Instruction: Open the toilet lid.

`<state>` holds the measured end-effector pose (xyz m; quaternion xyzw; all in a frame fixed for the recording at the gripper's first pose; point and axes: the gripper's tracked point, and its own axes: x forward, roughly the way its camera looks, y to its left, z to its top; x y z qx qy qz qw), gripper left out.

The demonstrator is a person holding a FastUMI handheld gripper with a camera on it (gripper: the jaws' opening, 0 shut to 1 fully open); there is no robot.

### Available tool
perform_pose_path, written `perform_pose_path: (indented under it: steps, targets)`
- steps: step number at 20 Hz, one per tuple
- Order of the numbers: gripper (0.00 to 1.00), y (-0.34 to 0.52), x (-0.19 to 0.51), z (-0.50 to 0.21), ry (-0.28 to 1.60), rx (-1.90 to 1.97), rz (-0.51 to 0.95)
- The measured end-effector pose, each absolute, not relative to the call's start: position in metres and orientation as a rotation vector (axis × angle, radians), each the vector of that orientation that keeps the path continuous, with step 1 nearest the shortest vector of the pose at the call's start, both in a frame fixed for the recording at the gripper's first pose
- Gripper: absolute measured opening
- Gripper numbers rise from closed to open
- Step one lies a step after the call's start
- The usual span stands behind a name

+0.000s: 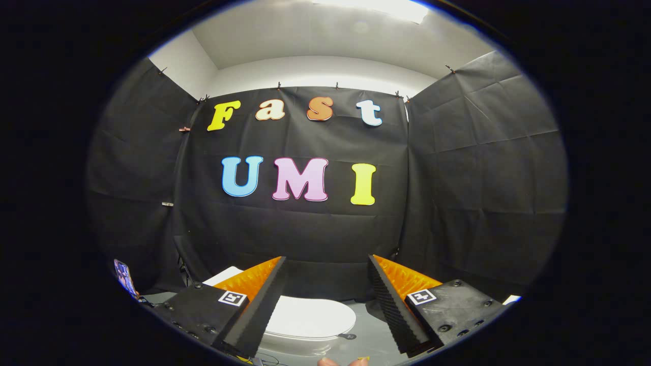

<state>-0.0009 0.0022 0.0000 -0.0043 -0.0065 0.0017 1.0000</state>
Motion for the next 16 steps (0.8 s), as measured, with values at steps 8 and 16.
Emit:
perform_pose_path:
  steps: [8,16]
  targets:
    - [0.98,-0.004,0.014,-0.014,-0.044,0.038,0.027]
    - [0.98,-0.019,0.055,-0.077,-0.011,0.004,0.01]
